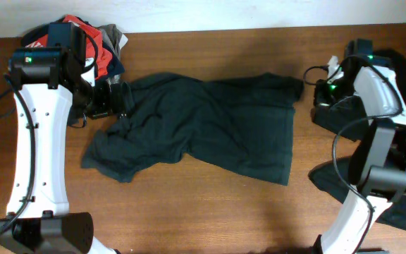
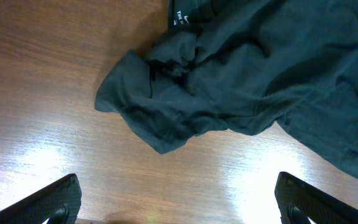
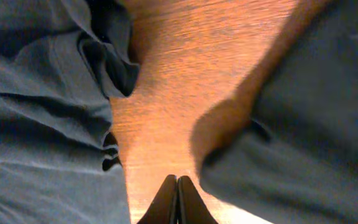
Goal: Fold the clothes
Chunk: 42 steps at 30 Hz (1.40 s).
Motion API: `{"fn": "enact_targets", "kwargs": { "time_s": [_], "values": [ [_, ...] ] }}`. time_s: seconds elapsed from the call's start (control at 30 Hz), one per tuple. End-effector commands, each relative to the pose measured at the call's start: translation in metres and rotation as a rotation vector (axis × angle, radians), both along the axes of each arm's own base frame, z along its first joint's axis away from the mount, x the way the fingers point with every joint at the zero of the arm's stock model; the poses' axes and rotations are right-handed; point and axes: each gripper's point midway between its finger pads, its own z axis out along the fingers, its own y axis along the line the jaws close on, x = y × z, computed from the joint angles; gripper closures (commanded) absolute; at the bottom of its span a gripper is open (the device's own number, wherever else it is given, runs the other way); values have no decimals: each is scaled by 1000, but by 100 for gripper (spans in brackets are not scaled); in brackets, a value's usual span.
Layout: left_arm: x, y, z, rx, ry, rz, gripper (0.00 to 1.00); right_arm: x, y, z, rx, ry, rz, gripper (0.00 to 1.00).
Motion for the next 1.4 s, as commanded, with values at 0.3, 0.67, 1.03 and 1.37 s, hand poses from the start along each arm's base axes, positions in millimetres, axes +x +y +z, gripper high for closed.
{"fn": "enact_targets", "kwargs": {
  "time_s": [0.3,0.67,1.03,1.37],
  "values": [
    [2,0,-3,1,7,-10,1,3,-1,-48,-37,61,20,96],
    [5,-1,-3,1,-5,-10,1,-17,-49,-62,-230,159,-42,96],
    [5,0,-3,2,-6,-10,1,-60,-167,-71,-274,197,-296,96],
    [5,0,-3,2,-6,-10,1,-95,-251,-26,-247,165,-618,96]
  ]
}}
